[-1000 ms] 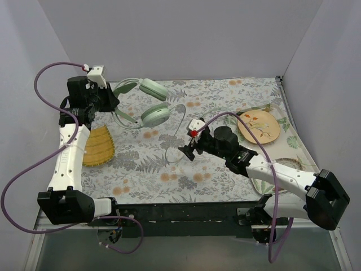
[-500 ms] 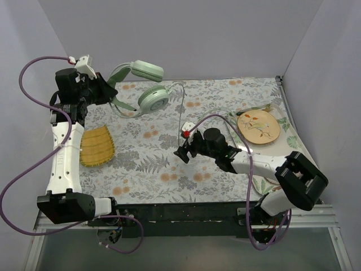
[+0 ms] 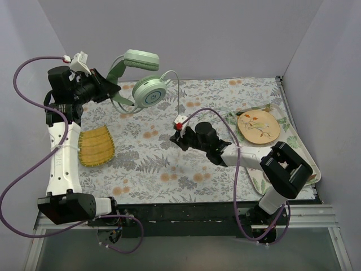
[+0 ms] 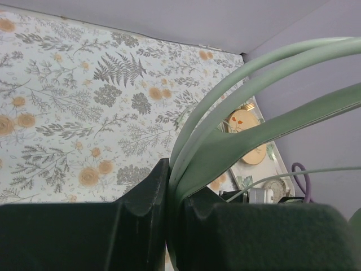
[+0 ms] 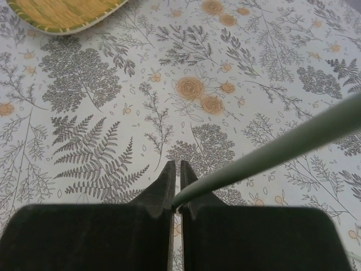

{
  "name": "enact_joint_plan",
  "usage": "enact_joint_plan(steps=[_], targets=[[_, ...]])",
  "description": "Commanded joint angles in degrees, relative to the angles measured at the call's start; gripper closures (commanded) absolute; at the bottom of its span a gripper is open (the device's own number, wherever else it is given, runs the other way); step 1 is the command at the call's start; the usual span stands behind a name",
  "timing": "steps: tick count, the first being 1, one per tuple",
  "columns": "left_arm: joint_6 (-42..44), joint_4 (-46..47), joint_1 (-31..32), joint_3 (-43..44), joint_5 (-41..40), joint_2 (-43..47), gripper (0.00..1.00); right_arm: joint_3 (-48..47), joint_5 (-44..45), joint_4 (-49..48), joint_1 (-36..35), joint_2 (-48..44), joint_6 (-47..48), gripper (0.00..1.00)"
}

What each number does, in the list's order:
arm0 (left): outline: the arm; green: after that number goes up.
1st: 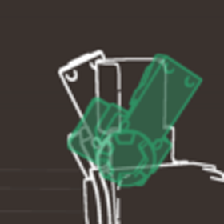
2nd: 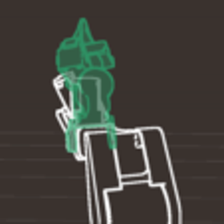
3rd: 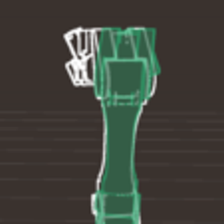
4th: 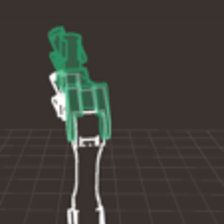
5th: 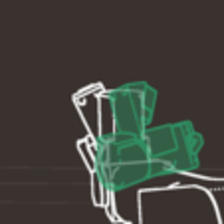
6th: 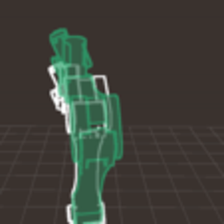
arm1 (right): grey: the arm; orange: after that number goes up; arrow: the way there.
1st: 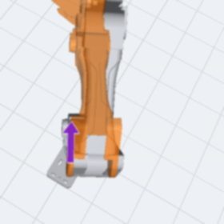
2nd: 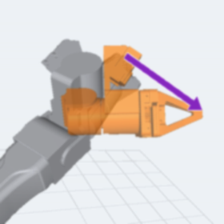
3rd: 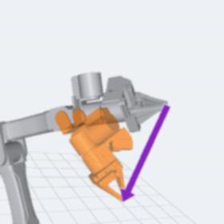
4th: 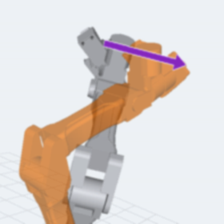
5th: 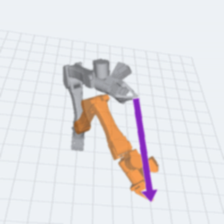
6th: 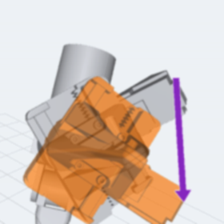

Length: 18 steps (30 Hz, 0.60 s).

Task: Wrap the headphones

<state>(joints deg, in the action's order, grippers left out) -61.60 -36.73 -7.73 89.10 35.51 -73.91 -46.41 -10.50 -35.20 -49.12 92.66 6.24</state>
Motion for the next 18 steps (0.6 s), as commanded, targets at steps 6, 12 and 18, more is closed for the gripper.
enact_joint_plan(steps=[6,12,18], targets=[[10.58,4.38,-1.68,-5.33,-7.19,2.10,1.00,-4.91,23.91,18.27,1.22,-8.89,9.21,0.99],[23.53,5.97,-0.10,-11.31,-18.52,1.58,1.00,-17.73,48.45,31.41,2.72,-12.42,26.42,0.99],[33.56,6.23,12.36,-16.93,-32.67,-1.85,1.00,-35.20,48.66,40.73,2.80,-11.19,35.33,0.99]])
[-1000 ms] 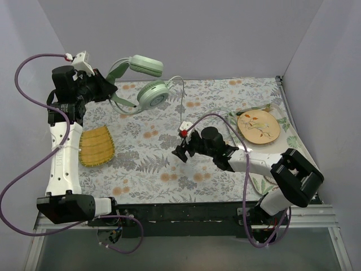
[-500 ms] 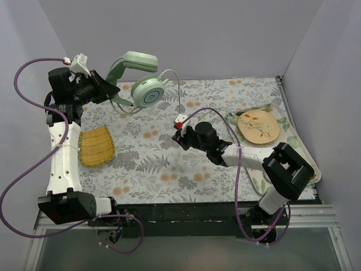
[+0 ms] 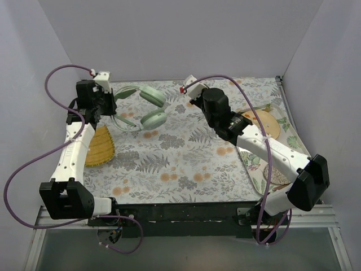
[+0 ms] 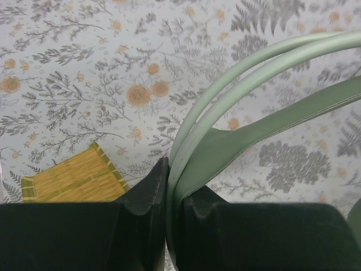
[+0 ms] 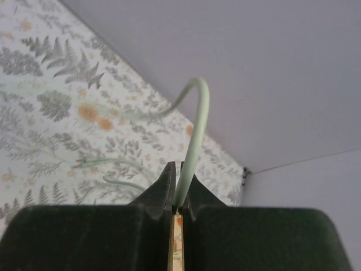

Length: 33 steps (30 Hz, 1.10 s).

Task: Wrap the headphones

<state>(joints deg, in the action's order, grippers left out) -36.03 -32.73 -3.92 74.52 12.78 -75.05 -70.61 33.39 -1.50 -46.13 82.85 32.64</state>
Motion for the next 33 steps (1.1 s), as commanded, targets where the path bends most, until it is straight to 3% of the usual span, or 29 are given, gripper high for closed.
enact_joint_plan(steps=[1,8,16,23,28,33], targets=[[9.21,2.75,10.41,-2.97,-14.14,-1.06,1.00,-12.35,3.54,7.56,-0.19,-1.37,10.23,0.99],[13.97,4.69,22.36,-5.97,-20.14,-2.47,1.00,-22.54,-13.84,9.58,0.07,0.12,12.62,0.99],[15.73,4.52,29.32,-6.76,-21.92,-4.41,1.00,-31.34,-29.24,12.40,1.82,4.24,9.38,0.99],[13.62,2.67,31.43,-5.27,-7.69,-0.28,1.00,-40.90,-41.37,15.73,6.14,13.91,0.50,0.99],[12.13,2.23,31.43,-4.30,6.53,3.15,1.00,-47.85,-45.25,18.19,6.93,22.07,-4.68,0.99],[8.53,1.71,31.43,-2.37,13.67,5.08,1.00,-51.56,-48.41,20.39,8.42,27.71,-9.43,0.99]])
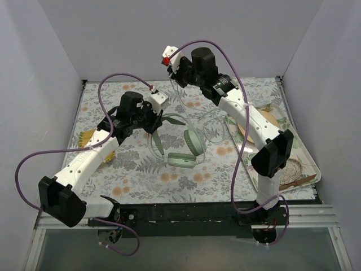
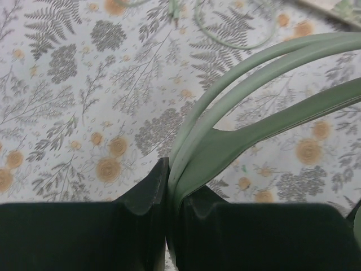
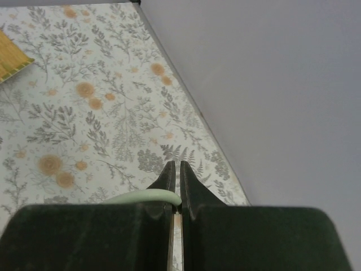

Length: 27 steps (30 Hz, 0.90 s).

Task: Wrap the headphones

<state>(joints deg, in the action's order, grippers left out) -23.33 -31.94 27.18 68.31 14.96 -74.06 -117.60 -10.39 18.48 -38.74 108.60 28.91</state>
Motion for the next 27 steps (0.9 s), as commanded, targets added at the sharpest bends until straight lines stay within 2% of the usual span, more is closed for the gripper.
enact_joint_plan(steps=[1,6,7,13,16,17,19,20,22,23,27], targets=[[-4.53,0.92,0.33,4.19,12.19,4.19,1.00,-4.65,-5.51,0.68,1.12,2.41,-6.75,0.99],[-11.01,2.49,-0.63,7.08,18.34,5.59,1.00,-1.06,-5.43,0.86,1.47,2.42,-8.69,0.99],[-12.51,2.76,-1.68,7.79,19.57,5.77,1.00,2.08,-6.56,0.16,1.65,1.97,-9.13,0.99],[-21.74,4.17,-6.43,13.59,26.08,6.91,1.00,12.47,-19.90,-7.04,5.16,-2.33,-15.54,0.99],[-26.48,5.05,-8.54,15.26,25.48,7.26,1.00,15.11,-24.56,-7.40,5.26,-2.42,-16.59,0.93],[-27.37,5.22,-9.07,16.66,24.51,7.27,1.00,16.08,-25.81,-9.06,5.26,-2.51,-17.38,0.87],[-28.34,4.70,-10.12,18.34,18.66,7.09,1.00,20.46,-29.22,-12.75,5.26,-3.39,-20.53,0.79],[-28.52,3.57,-10.30,20.35,16.44,6.74,1.00,22.22,-30.20,-17.90,5.26,-3.74,-22.04,0.72],[-27.82,2.77,-10.74,22.12,12.13,6.21,1.00,28.46,-32.66,-25.30,5.26,-4.88,-27.98,0.66],[-27.65,2.68,-10.83,22.65,11.50,6.21,1.00,30.48,-33.11,-32.38,5.17,-5.23,-30.03,0.61],[-30.62,2.50,-11.27,25.81,10.44,6.04,1.00,38.13,-30.75,-47.08,4.20,-5.33,-38.03,0.52]])
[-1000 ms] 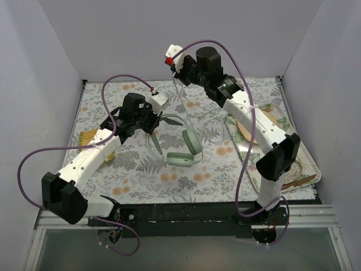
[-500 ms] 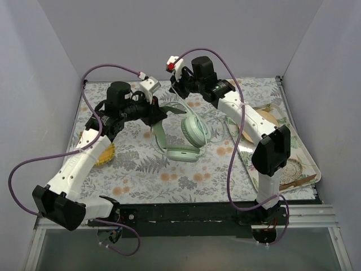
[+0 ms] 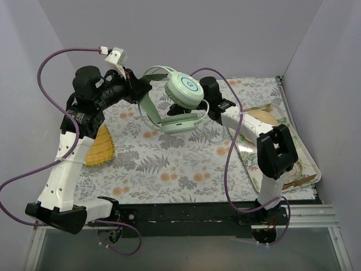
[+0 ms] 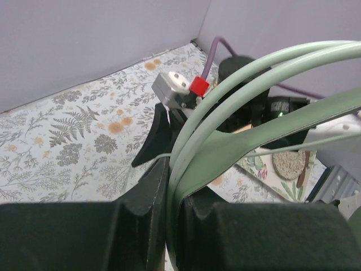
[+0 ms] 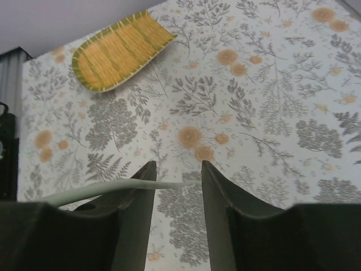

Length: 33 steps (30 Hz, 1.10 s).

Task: Wrap the headphones

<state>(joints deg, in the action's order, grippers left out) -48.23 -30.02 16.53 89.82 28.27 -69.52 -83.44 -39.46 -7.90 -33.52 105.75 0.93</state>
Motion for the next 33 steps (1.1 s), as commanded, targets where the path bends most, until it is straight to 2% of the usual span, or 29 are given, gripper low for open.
enact_joint_plan(steps=[1,3,8,13,15,16,18,19,22,23,26,30,33], targets=[[-6.52,0.58,-1.32,4.92,-3.22,1.40,1.00,6.51,-0.02,-23.01,-1.28,-2.40,-11.11,0.50],[-8.45,0.75,-2.12,6.58,-3.92,0.96,1.00,7.59,1.57,-27.06,-2.42,-1.26,-13.14,0.46],[-10.30,0.84,-3.44,10.02,-6.03,0.00,1.00,6.36,6.67,-28.83,-4.27,1.99,-13.93,0.41],[-13.72,0.75,-5.11,12.66,-6.56,-0.18,1.00,7.24,7.91,-31.91,-4.36,4.72,-17.53,0.43],[-15.31,0.84,-6.33,12.66,-7.35,-0.18,1.00,8.55,7.38,-34.10,-4.45,4.72,-18.59,0.55],[-17.14,0.84,-6.77,12.49,-7.88,-0.09,1.00,9.08,7.21,-34.63,-4.54,4.55,-19.12,0.68],[-18.83,1.28,-7.65,11.70,-7.97,-0.01,1.00,11.53,7.38,-36.48,-4.80,3.15,-19.12,0.79],[-19.62,1.28,-7.83,11.43,-8.75,-0.09,1.00,12.41,7.47,-37.35,-4.89,2.53,-19.12,0.88],[-22.69,1.81,-8.89,10.46,-10.16,-0.27,1.00,14.97,7.47,-38.24,-5.42,0.33,-19.12,0.97],[-24.18,1.89,-9.24,10.29,-10.43,-0.62,1.00,15.32,7.56,-37.89,-5.85,-0.54,-18.86,0.98],[-28.04,2.42,-10.12,9.23,-12.01,-1.06,1.00,14.54,9.92,-31.23,-7.78,-1.77,-17.46,0.99],[-32.70,2.60,-11.79,6.34,-16.05,-2.29,1.00,10.59,15.45,-13.26,-11.56,-2.22,-14.21,0.99],[-36.74,2.69,-13.10,4.05,-18.16,-2.90,1.00,6.72,19.93,-4.26,-15.16,-2.13,-11.32,0.99]])
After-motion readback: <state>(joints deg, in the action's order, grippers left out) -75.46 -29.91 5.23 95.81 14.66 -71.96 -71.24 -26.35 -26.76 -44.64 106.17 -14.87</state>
